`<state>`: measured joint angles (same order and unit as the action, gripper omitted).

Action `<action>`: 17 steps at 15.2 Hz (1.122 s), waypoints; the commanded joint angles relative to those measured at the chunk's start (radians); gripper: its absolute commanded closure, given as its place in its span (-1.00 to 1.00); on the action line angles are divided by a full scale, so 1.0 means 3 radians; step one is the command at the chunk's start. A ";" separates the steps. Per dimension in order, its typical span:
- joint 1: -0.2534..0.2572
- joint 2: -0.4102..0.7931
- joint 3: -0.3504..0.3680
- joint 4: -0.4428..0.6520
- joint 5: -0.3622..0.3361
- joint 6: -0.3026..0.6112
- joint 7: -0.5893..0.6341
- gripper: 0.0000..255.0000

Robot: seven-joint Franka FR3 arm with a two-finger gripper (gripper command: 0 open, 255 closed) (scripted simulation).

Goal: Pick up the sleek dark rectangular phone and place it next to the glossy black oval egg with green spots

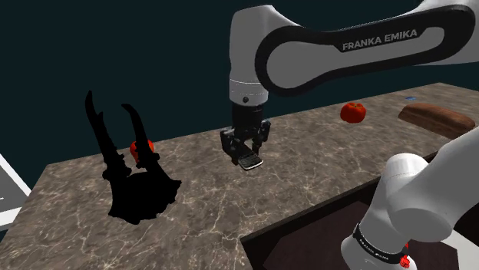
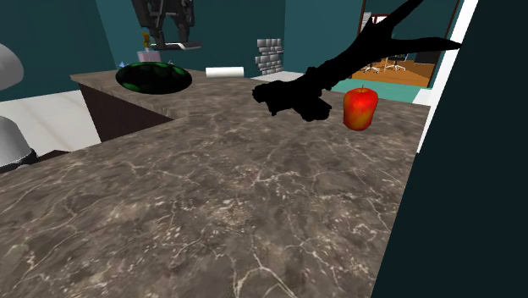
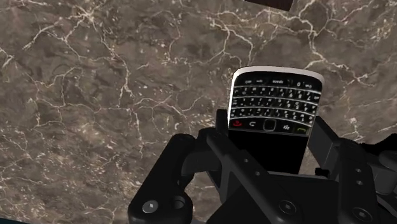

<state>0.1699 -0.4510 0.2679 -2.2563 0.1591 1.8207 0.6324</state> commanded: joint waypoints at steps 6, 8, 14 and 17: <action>0.0251 -0.0246 0.0383 -0.0123 0.0242 -0.0052 0.0521 1.00; 0.0320 -0.0292 0.0497 -0.0132 0.0311 -0.0064 0.0672 1.00; 0.0502 -0.0339 0.0866 -0.0071 0.0502 -0.0083 0.1144 1.00; 0.0571 -0.0311 0.1062 0.0006 0.0576 -0.0082 0.1386 1.00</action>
<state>0.3368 -0.5573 0.5621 -2.2704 0.3264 1.7935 1.0188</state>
